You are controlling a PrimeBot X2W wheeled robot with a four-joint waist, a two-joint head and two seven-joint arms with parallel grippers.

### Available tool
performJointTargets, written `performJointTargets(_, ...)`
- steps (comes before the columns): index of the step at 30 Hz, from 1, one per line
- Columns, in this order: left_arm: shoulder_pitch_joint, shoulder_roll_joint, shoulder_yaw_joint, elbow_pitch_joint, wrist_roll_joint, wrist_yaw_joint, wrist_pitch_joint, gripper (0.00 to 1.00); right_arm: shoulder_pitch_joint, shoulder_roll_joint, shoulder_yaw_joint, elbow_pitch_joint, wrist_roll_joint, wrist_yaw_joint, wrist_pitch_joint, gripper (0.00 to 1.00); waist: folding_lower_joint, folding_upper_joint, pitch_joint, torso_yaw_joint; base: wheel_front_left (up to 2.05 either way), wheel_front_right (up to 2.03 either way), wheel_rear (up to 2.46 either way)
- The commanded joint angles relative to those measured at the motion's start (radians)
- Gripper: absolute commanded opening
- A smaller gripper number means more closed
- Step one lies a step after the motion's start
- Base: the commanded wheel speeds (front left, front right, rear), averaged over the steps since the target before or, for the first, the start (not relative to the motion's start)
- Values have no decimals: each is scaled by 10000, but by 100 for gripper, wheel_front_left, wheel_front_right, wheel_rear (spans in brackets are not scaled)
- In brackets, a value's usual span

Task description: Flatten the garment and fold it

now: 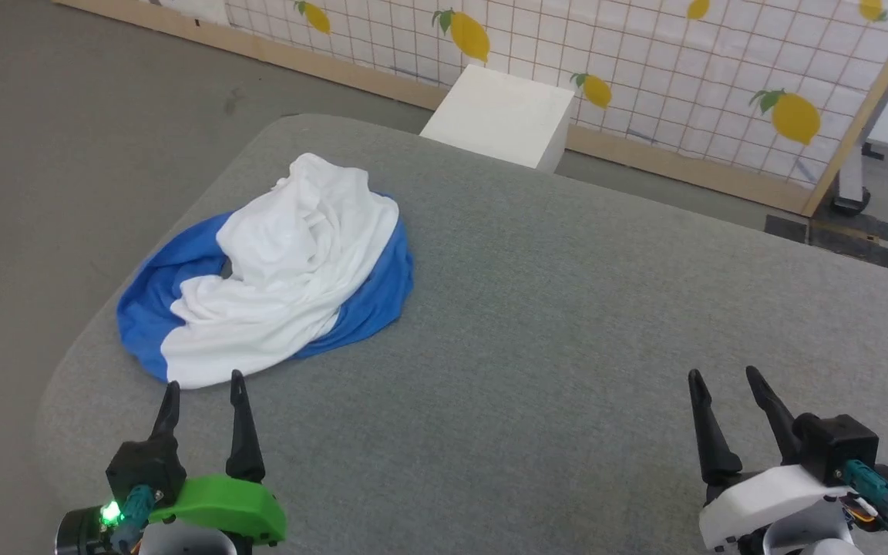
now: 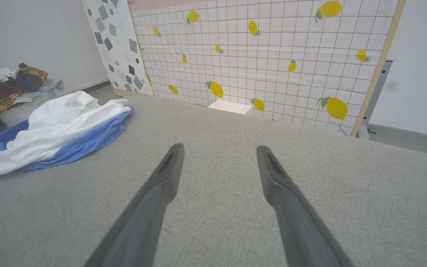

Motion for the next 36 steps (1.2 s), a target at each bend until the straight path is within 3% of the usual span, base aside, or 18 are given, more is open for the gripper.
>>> performJointTargets(1, 153, -28, -22, 33, -60, 74, -93, 100, 126, 3, -10, 76, 105, -11, -100, 100, 0, 0, 37, 101, 0, 0, 0)
performJointTargets(13, 186, -32, -101, 59, -440, 259, -338, 100, 143, 4, -118, 353, 132, -12, -347, 100, 0, 0, 149, 564, 0, 0, 0)
performJointTargets(18, -376, 3, 7, 237, -884, -134, -443, 100, 102, 4, -201, 465, 103, -13, -452, 100, 0, 0, 306, 732, 0, 0, 0)
performJointTargets(22, -1513, 355, 357, 650, -1474, -545, -416, 100, 43, 4, -265, 520, -25, -13, -515, 100, 0, 0, 509, 755, 0, 0, 0)
performJointTargets(29, -4195, 1488, 975, 1873, -2705, -1202, 956, 100, -129, 5, -651, 183, -495, -14, -281, 100, 0, 0, 1342, 427, 0, 0, 0)
performJointTargets(36, -6360, 2357, 1356, 3465, -4088, -1249, 3795, 100, -189, 5, -1262, -711, -1105, -15, 212, 100, 0, 0, 2732, -36, 0, 0, 0)
